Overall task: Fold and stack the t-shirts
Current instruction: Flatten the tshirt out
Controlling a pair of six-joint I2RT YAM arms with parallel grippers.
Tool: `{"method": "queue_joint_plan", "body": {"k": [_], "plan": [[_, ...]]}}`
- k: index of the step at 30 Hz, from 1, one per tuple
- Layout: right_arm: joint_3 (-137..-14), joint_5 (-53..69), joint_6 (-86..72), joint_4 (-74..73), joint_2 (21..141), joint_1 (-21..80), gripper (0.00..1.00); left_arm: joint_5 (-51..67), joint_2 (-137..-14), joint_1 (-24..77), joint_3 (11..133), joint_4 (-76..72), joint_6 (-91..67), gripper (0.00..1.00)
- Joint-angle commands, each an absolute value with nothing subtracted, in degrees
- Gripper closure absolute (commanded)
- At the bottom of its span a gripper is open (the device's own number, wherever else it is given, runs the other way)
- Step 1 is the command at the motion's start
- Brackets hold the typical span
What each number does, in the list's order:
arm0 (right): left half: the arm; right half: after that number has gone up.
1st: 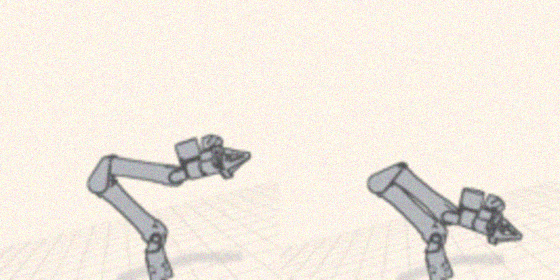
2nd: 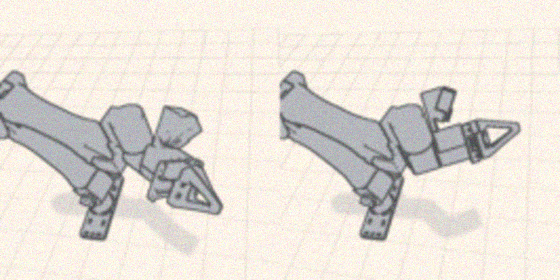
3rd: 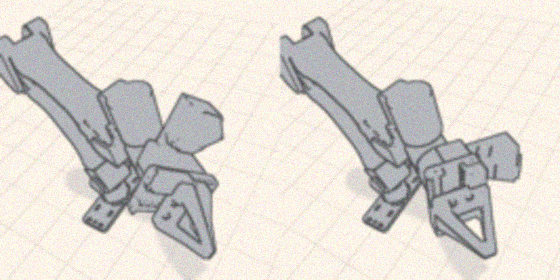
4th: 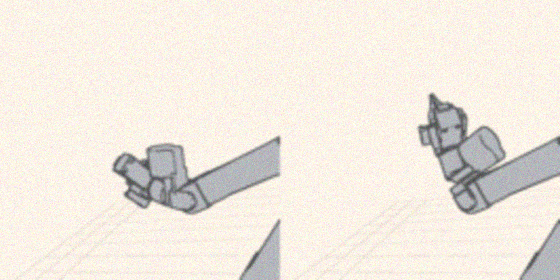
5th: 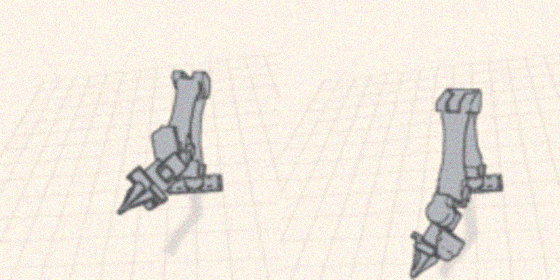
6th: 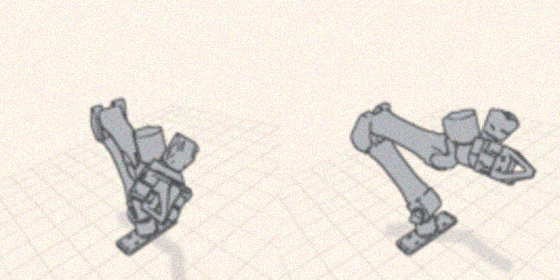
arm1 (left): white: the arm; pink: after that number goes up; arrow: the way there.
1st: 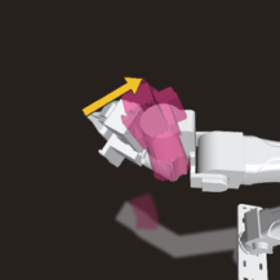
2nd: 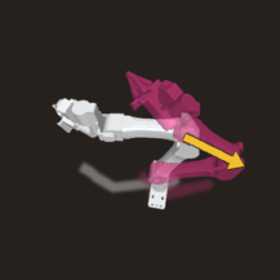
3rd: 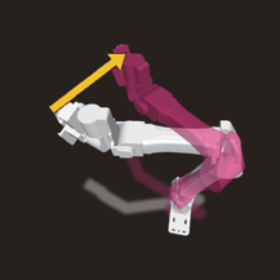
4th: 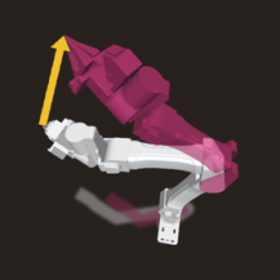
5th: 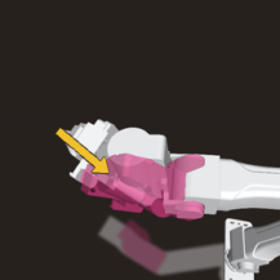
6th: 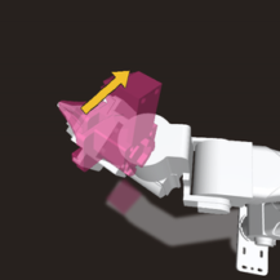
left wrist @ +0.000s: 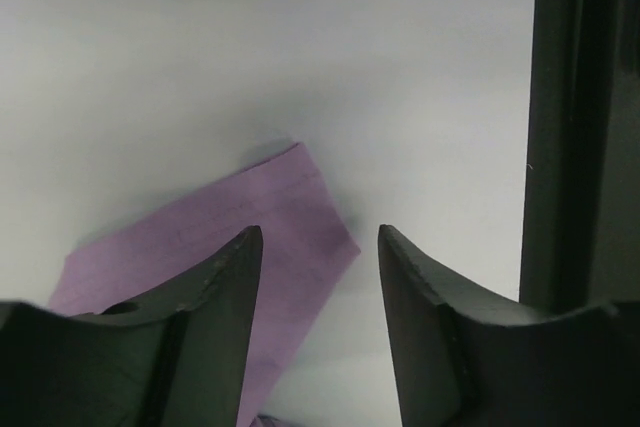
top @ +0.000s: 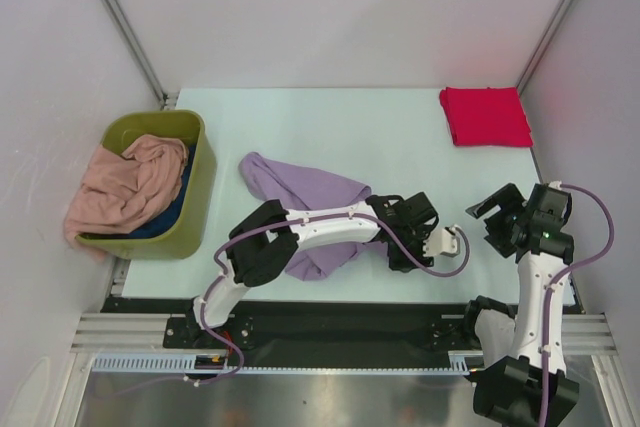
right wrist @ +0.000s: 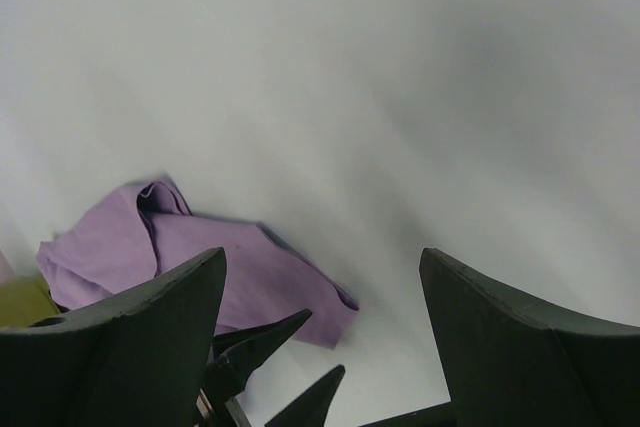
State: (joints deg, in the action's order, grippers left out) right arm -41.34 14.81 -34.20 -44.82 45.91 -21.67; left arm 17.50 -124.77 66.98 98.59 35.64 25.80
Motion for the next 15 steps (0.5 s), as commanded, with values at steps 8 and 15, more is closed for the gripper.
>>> {"method": "queue_joint_plan", "body": {"k": [8,15], "plan": [[-41.9,16.8,-32.7,-45.3,44.6,-22.1,0.15,17.1,-125.7,67.2,98.3,35.5,25.1,0.50],[-42.3,16.3,-31.9,-45.8,44.9,-22.1,0.15,17.1,-128.1,67.6,98.5,33.8,23.2,0.51]]}}
